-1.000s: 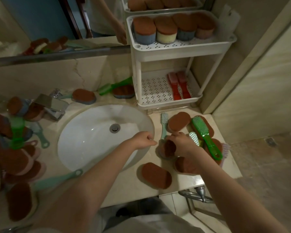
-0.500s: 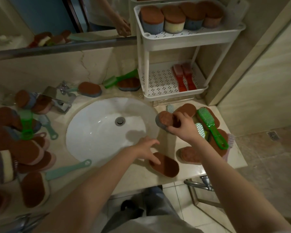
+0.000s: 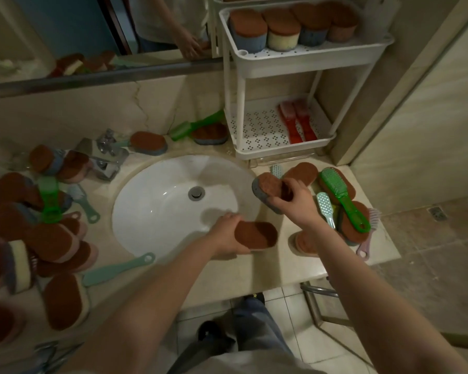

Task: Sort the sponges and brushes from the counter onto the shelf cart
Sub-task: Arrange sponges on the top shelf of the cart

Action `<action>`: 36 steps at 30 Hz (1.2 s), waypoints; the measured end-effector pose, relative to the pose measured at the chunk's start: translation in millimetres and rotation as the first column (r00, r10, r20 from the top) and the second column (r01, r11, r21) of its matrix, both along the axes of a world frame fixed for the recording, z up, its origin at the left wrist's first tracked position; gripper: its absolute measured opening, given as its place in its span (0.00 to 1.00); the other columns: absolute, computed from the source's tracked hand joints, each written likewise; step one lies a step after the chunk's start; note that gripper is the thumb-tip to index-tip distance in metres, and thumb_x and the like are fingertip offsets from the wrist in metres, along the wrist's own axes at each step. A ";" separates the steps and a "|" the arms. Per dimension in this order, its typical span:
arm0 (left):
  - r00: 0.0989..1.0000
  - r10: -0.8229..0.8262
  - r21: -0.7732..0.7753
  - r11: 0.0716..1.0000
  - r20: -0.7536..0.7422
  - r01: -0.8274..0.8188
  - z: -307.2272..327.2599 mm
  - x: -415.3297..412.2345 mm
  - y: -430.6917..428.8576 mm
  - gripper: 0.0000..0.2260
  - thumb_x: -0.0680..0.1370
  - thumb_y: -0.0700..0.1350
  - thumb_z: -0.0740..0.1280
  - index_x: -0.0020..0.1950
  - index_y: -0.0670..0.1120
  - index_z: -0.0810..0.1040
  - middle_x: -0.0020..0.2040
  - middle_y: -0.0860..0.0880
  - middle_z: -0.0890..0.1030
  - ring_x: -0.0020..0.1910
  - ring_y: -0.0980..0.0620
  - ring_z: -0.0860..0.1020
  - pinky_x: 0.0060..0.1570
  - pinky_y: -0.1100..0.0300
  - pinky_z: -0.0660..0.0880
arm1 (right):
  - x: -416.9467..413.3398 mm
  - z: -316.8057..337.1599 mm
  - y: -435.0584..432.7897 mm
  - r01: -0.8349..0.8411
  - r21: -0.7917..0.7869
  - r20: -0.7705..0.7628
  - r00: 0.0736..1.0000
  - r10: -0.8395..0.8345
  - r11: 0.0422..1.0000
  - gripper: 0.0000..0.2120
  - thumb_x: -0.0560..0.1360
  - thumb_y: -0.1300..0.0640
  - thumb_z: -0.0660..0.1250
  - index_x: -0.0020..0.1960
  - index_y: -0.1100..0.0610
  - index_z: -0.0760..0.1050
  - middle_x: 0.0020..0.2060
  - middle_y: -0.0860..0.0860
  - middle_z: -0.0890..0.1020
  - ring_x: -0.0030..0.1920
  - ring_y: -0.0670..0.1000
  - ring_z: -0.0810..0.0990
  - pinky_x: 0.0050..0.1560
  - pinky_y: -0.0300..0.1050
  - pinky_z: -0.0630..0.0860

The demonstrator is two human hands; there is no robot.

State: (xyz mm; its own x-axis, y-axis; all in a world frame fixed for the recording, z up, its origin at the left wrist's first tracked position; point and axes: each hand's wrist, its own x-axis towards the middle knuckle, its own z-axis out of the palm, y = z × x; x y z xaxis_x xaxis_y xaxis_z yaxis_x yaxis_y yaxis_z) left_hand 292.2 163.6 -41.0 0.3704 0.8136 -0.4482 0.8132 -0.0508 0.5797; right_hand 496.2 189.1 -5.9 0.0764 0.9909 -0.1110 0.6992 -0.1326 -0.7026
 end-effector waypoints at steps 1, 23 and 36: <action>0.997 0.068 0.008 0.998 0.047 -0.068 3.7 -5.7 5.5 0.30 0.62 0.51 0.78 0.59 0.47 0.69 0.57 0.47 0.71 0.56 0.48 0.72 0.54 0.54 0.74 | -0.8 3.4 2.0 0.011 0.004 -0.019 1.000 -0.011 1.000 0.31 0.65 0.41 0.71 0.63 0.56 0.73 0.52 0.52 0.75 0.53 0.54 0.75 0.51 0.46 0.71; 0.751 0.210 0.473 0.664 0.626 -0.579 214.1 13.6 110.0 0.33 0.62 0.63 0.69 0.62 0.49 0.67 0.59 0.48 0.73 0.55 0.52 0.73 0.52 0.57 0.73 | 13.0 192.2 101.3 0.256 0.662 -0.351 0.936 -0.010 0.704 0.22 0.67 0.50 0.68 0.60 0.50 0.71 0.55 0.49 0.76 0.57 0.49 0.74 0.58 0.47 0.74; 0.908 0.216 0.502 0.775 0.360 -0.384 267.0 40.2 192.6 0.30 0.70 0.52 0.73 0.70 0.50 0.66 0.67 0.47 0.69 0.60 0.51 0.69 0.54 0.58 0.69 | 82.2 214.1 193.7 -0.242 0.337 0.310 0.941 0.135 0.910 0.18 0.67 0.54 0.64 0.56 0.48 0.77 0.56 0.49 0.76 0.61 0.54 0.71 0.61 0.55 0.69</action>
State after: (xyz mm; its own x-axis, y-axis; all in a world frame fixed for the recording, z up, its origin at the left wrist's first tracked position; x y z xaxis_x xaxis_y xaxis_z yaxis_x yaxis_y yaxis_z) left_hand 332.4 356.1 226.0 0.1002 0.9768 0.1894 0.6587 -0.2078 0.7231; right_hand 578.4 382.8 208.2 -0.1413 0.9556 0.2585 0.8562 0.2490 -0.4527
